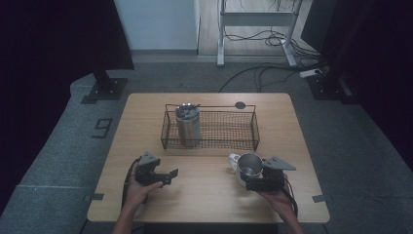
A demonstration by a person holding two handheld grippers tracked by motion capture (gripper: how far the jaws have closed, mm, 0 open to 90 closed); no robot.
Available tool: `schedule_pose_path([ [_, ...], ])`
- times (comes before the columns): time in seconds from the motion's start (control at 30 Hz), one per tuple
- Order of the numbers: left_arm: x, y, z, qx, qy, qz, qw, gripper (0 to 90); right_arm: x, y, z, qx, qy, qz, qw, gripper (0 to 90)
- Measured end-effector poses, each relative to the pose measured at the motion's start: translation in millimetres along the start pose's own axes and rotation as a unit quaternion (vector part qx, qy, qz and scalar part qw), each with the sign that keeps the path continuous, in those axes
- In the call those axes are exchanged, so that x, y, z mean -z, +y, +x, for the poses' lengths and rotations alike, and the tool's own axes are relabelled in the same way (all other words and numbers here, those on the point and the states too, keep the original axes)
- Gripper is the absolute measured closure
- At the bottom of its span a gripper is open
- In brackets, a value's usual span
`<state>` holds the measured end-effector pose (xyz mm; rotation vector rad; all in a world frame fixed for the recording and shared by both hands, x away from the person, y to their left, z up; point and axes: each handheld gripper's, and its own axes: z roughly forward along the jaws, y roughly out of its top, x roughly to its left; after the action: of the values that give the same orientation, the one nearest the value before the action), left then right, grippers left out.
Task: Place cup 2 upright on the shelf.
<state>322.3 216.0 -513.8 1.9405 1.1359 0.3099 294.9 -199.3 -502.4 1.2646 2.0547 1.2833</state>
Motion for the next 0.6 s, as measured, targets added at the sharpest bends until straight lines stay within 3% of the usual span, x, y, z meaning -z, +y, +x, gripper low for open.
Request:
schedule_pose_path([
  [0.23, 0.9, -0.4, 0.1, 0.001, -0.003, 0.001, 1.0000, 8.8, -11.5, -4.4, 1.7, 0.008, -0.003, 0.009, 0.9999, 3.4],
  [0.47, 0.8, -0.5, -0.4, 0.000, 0.000, 0.002, 1.0000, 8.8, -11.3, -5.6, 2.2, 0.028, -0.008, 0.003, 0.9996, 6.2],
  [0.57, 1.0, -0.4, -0.7, 0.018, -0.023, -0.004, 0.9996, 9.1, -11.3, -5.1, 1.6, 0.032, -0.006, 0.003, 0.9995, 6.4],
  [0.6, 1.0, -0.2, -1.3, 0.020, -0.022, -0.005, 0.9996, 9.1, -11.1, -5.0, 1.6, 0.033, -0.006, 0.004, 0.9994, 6.4],
])
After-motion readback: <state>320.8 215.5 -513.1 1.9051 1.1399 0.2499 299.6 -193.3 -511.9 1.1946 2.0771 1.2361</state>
